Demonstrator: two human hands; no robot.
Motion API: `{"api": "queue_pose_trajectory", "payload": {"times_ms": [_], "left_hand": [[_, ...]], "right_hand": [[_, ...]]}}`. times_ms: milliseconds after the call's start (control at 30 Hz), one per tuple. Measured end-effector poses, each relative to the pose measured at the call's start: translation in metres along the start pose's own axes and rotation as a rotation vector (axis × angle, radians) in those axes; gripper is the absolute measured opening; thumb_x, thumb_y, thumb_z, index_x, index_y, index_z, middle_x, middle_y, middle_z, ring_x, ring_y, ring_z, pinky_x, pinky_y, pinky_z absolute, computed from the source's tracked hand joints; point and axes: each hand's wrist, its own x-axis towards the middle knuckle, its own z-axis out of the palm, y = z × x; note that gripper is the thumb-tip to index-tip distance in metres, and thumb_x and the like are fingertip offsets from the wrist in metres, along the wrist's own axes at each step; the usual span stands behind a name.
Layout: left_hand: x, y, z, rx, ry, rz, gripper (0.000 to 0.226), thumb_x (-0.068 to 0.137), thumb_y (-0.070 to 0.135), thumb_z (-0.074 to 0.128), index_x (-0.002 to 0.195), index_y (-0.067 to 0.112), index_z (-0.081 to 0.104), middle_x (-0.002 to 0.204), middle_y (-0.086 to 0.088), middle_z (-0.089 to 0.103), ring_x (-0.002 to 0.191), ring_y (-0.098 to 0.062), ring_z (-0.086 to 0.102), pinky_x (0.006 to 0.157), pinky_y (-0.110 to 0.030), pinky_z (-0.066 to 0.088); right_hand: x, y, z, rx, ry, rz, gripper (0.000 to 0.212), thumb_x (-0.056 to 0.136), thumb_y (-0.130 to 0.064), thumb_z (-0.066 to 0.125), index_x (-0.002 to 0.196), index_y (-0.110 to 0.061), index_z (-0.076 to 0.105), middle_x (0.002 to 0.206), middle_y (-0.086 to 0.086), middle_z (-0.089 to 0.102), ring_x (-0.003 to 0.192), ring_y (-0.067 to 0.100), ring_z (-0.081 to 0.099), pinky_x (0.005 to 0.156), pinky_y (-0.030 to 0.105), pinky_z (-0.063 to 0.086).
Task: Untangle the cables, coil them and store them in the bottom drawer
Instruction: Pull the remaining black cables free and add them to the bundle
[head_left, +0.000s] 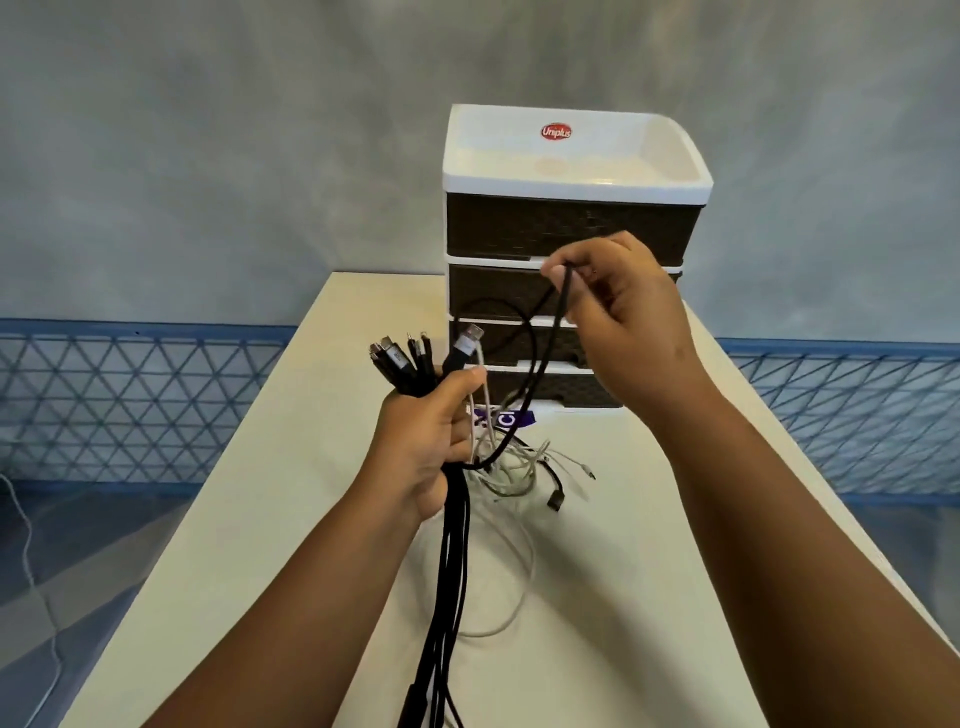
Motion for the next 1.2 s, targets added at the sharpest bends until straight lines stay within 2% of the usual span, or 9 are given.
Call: {"api": "queue_pose_trajectory", "payload": {"times_ms": [100,267,467,533,633,833,933,1100,1200], "left_hand": [[-0.004,0.002,-0.004,-0.022,-0.050,-0.028,0.032,0.091,0.012,0.065,0.063,0.022,0.054,0.046,0.010,0.024,0.036,-0.003,0.017,0.035,-0.016,0.014],[-0.005,0.004,-0.012,-0.150,0.019,0.013,0.050,0.092,0.008,0.061,0.045,0.021,0.051,0.044,0.009,0.023,0.034,-0.002,0.016,0.034,-0.015,0.013],[-0.007,0.007,-0.017,-0.153,0.075,0.048,0.025,0.091,0.011,0.064,0.069,0.021,0.057,0.046,0.009,0.023,0.035,-0.002,0.016,0.034,-0.016,0.013],[-0.006,0.007,-0.018,-0.133,0.096,0.048,0.016,0.090,0.012,0.066,0.078,0.021,0.059,0.047,0.009,0.024,0.036,-0.002,0.017,0.034,-0.016,0.013],[-0.005,0.007,-0.023,-0.131,0.113,0.028,0.018,0.090,0.012,0.066,0.079,0.021,0.055,0.047,0.010,0.024,0.037,-0.002,0.017,0.033,-0.015,0.014],[-0.013,0.005,-0.022,-0.032,0.032,-0.048,0.009,0.090,0.020,0.066,0.086,0.015,0.060,0.049,0.009,0.022,0.039,-0.004,0.016,0.035,-0.015,0.014],[-0.018,0.006,-0.018,-0.036,-0.020,-0.037,0.019,0.092,0.028,0.062,0.081,0.013,0.059,0.049,0.007,0.021,0.039,-0.004,0.016,0.036,-0.016,0.012],[-0.025,0.015,-0.022,-0.156,-0.079,0.003,0.030,0.092,0.037,0.057,0.070,0.017,0.050,0.047,0.008,0.024,0.037,-0.002,0.018,0.033,-0.014,0.014],[-0.025,0.021,-0.026,-0.188,-0.034,0.036,0.034,0.093,0.041,0.056,0.066,0.021,0.048,0.048,0.009,0.025,0.037,-0.002,0.020,0.032,-0.014,0.018]], "right_hand": [[-0.009,0.015,0.004,0.254,-0.034,0.191,0.014,0.100,-0.012,0.053,0.106,-0.016,0.065,0.103,0.005,0.064,0.078,0.013,0.064,0.067,0.021,0.053],[-0.028,0.040,0.017,0.380,0.043,0.294,0.017,0.105,-0.013,0.039,0.100,-0.019,0.054,0.102,0.010,0.066,0.069,0.017,0.067,0.065,0.033,0.053],[-0.040,0.041,0.026,0.633,0.019,0.439,0.031,0.106,-0.021,0.031,0.106,0.002,0.053,0.079,0.013,0.064,0.060,0.014,0.066,0.055,0.019,0.051],[-0.042,0.037,0.025,0.666,-0.028,0.441,0.035,0.106,-0.020,0.031,0.106,0.006,0.054,0.080,0.014,0.065,0.063,0.014,0.068,0.058,0.022,0.055],[-0.043,0.034,0.023,0.652,-0.086,0.435,0.038,0.106,-0.022,0.034,0.103,0.010,0.055,0.088,0.025,0.067,0.076,0.034,0.069,0.066,0.030,0.058],[-0.040,0.026,0.013,0.769,-0.207,0.398,0.031,0.100,-0.025,0.041,0.102,-0.004,0.064,0.093,0.022,0.068,0.085,0.041,0.068,0.072,0.034,0.060],[-0.043,0.030,0.014,0.726,-0.276,0.398,0.029,0.104,-0.018,0.039,0.103,-0.003,0.065,0.090,0.016,0.069,0.085,0.039,0.069,0.077,0.040,0.060],[-0.065,0.053,0.004,0.437,-0.357,0.461,0.031,0.104,-0.020,0.040,0.097,-0.004,0.067,0.084,0.014,0.072,0.081,0.022,0.071,0.076,0.034,0.055],[-0.084,0.072,-0.006,0.256,-0.525,0.591,0.033,0.103,-0.023,0.044,0.090,-0.003,0.067,0.086,0.012,0.073,0.085,0.028,0.070,0.078,0.037,0.054]]}}
